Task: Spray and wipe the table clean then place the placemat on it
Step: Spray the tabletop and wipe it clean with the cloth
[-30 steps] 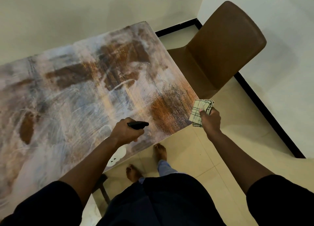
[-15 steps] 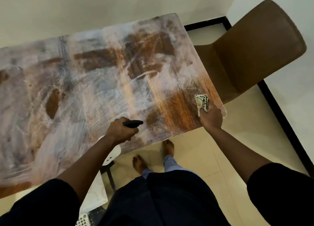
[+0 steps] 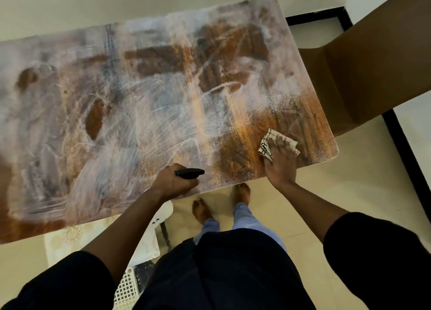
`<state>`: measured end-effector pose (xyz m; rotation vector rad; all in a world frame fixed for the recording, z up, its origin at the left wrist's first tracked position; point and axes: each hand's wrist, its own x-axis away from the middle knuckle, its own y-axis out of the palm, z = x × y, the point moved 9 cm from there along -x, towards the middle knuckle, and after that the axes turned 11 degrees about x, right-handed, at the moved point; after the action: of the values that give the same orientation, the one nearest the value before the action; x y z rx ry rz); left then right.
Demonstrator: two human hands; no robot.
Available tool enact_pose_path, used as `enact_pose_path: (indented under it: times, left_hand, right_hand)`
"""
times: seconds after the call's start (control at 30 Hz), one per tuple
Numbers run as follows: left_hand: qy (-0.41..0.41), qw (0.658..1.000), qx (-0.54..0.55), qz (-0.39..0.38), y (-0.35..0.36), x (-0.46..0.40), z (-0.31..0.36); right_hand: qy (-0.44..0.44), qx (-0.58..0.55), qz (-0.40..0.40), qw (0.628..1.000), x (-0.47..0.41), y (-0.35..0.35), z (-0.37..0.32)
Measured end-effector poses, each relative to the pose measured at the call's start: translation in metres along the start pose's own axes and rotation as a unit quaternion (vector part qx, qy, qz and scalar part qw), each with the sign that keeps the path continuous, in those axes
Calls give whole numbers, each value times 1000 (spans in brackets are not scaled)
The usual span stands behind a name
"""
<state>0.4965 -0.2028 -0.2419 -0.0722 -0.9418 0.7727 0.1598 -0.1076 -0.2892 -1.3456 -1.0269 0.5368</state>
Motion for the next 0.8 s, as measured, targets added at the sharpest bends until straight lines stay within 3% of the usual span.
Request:
enact_pose_path:
  times: [0.1, 0.33, 0.43, 0.6, 0.8]
  left_hand:
    - [-1, 999, 44, 8, -8, 5, -15]
    - [-2, 995, 88, 46, -25, 19, -33]
    - [-6, 995, 92, 44, -23, 18, -32]
    - [3, 996, 86, 11, -1, 8, -15]
    - [27, 996, 80, -14, 36, -6, 20]
  right_hand:
    - [-32, 16, -8, 999, 16, 16, -35]
    - [-215, 52, -38, 974, 65, 47, -165]
    - [-236, 80, -35, 968, 72, 50, -188]
    - [-233, 66, -16, 970, 65, 41, -152]
    - [-49, 57, -1, 997, 28, 24, -20]
